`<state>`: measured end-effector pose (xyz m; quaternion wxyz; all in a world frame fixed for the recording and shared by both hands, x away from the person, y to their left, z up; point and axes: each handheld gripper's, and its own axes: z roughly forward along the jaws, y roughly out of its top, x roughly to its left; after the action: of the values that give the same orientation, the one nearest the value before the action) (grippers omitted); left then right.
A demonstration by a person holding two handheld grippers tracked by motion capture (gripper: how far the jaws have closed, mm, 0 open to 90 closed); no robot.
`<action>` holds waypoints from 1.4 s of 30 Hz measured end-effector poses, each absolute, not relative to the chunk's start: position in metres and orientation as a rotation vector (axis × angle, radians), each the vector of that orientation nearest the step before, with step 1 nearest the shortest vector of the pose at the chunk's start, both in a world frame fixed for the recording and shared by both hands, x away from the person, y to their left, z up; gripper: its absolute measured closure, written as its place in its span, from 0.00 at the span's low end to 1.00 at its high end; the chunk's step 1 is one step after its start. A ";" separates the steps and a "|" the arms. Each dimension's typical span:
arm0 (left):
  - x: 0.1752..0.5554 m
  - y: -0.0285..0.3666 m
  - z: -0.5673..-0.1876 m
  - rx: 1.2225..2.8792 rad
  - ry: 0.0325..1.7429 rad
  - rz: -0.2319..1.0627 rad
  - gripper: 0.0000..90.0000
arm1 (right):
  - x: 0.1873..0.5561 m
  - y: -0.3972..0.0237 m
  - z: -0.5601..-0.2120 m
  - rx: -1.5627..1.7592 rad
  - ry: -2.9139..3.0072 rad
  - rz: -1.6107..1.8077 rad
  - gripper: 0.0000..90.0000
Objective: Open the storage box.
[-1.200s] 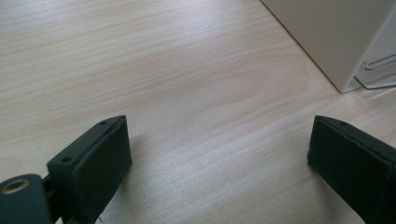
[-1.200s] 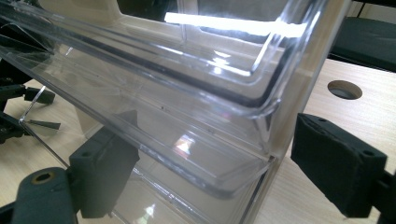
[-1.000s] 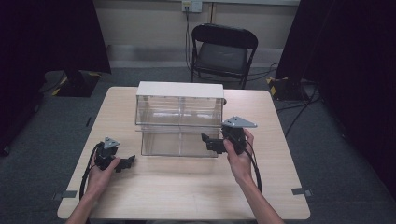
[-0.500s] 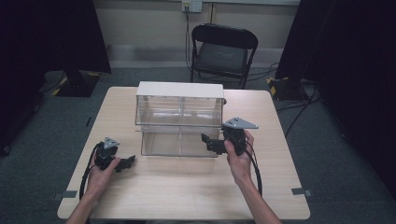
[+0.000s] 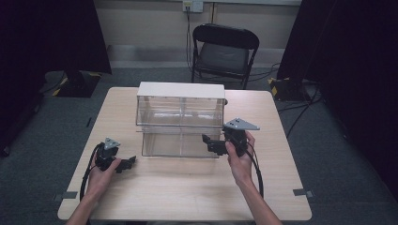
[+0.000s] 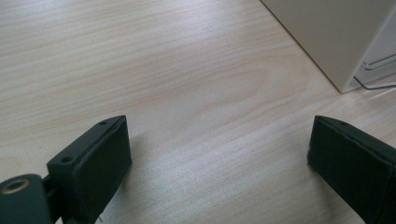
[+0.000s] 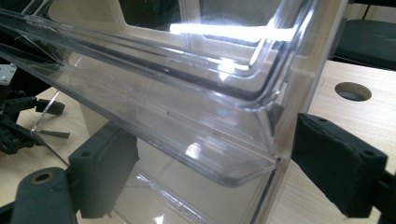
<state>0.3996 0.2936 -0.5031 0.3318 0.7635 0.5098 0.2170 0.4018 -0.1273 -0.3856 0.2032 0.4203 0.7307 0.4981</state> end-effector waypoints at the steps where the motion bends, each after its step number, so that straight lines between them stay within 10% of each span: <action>1: 0.400 0.294 -0.503 1.995 1.331 0.566 0.06 | 0.402 -0.127 -0.386 1.175 2.037 1.393 0.16; 42: 0.400 0.294 -0.503 1.996 1.330 0.564 0.06 | 0.401 -0.129 -0.390 1.191 2.009 1.433 0.16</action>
<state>0.3996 0.2938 -0.5030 0.3326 0.7639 0.5091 0.2160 0.4014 -0.1288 -0.3899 0.1991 0.4260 0.7185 0.5125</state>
